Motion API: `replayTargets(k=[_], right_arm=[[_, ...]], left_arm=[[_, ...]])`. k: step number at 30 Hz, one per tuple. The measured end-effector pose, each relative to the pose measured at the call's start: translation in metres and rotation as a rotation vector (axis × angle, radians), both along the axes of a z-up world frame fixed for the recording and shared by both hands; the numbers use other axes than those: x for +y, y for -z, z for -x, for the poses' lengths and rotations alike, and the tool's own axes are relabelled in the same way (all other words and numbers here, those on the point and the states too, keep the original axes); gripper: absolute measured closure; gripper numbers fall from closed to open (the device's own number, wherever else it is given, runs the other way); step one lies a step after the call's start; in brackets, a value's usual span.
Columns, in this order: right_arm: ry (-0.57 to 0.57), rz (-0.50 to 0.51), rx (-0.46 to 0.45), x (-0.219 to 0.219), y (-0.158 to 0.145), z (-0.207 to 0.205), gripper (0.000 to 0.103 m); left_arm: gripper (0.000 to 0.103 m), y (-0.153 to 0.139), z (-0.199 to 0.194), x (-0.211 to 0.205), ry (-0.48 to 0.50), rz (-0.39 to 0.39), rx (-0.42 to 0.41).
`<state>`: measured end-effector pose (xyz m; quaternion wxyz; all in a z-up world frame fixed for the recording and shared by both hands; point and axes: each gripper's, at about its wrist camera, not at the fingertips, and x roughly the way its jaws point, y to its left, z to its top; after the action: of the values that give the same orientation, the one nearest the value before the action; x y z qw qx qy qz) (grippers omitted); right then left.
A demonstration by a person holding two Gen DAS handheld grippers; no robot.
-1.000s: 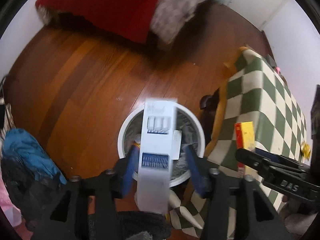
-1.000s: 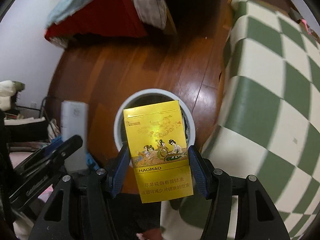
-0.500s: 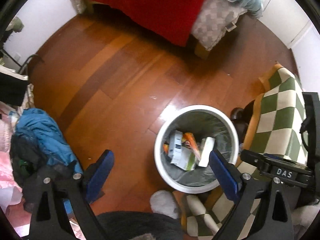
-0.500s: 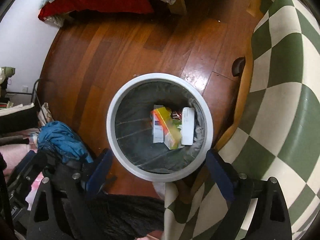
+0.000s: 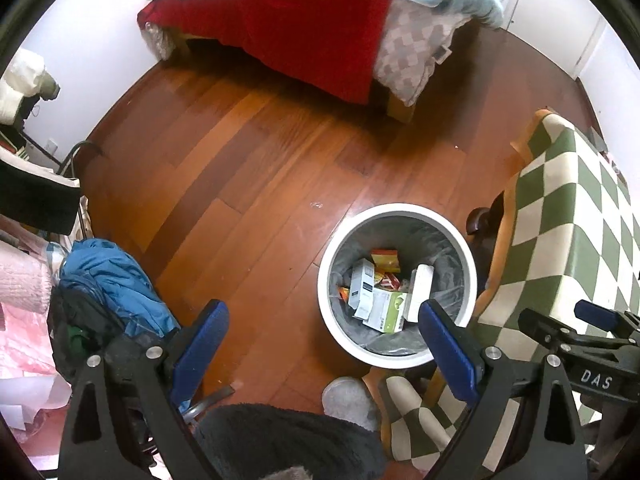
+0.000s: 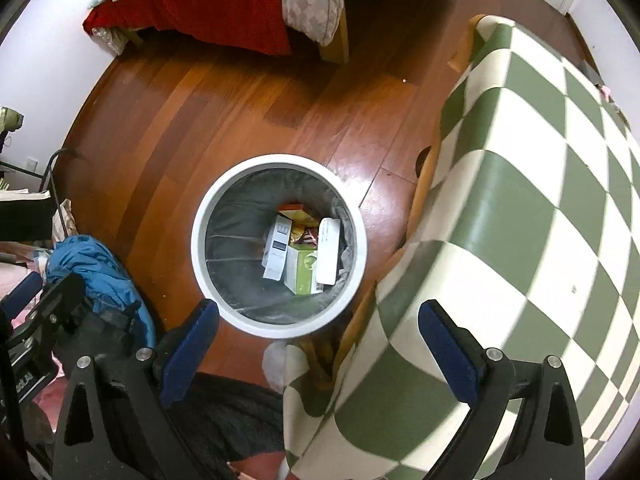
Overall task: Collect trash
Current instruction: 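Move both tools back over the table toward the snack bag and peel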
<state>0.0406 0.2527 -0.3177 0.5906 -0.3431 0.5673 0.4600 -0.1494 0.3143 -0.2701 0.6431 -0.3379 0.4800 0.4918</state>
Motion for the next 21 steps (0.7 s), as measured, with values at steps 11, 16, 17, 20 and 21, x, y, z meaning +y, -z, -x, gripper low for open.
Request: replayTargets(k=[11, 16, 17, 20, 21], right_arm=[[0.003, -0.111, 0.015, -0.052, -0.065, -0.002, 0.002], [0.010, -0.186, 0.044, -0.081, -0.102, -0.007, 0.002], [0.016, -0.203, 0.049, -0.088, -0.110, -0.008, 0.002], [0.032, -0.255, 0.078, -0.108, -0.132, -0.014, 0.002], [0.043, -0.268, 0.096, -0.115, -0.138, -0.017, 0.002]], left_arm=[[0.006, -0.045, -0.003, -0.034, 0.019, -0.060, -0.020], [0.006, -0.079, -0.008, -0.060, 0.034, -0.103, -0.041], [0.006, -0.084, -0.010, -0.065, 0.039, -0.115, -0.042], [0.006, -0.098, -0.015, -0.083, 0.053, -0.137, -0.054], [0.006, -0.102, -0.017, -0.088, 0.061, -0.140, -0.059]])
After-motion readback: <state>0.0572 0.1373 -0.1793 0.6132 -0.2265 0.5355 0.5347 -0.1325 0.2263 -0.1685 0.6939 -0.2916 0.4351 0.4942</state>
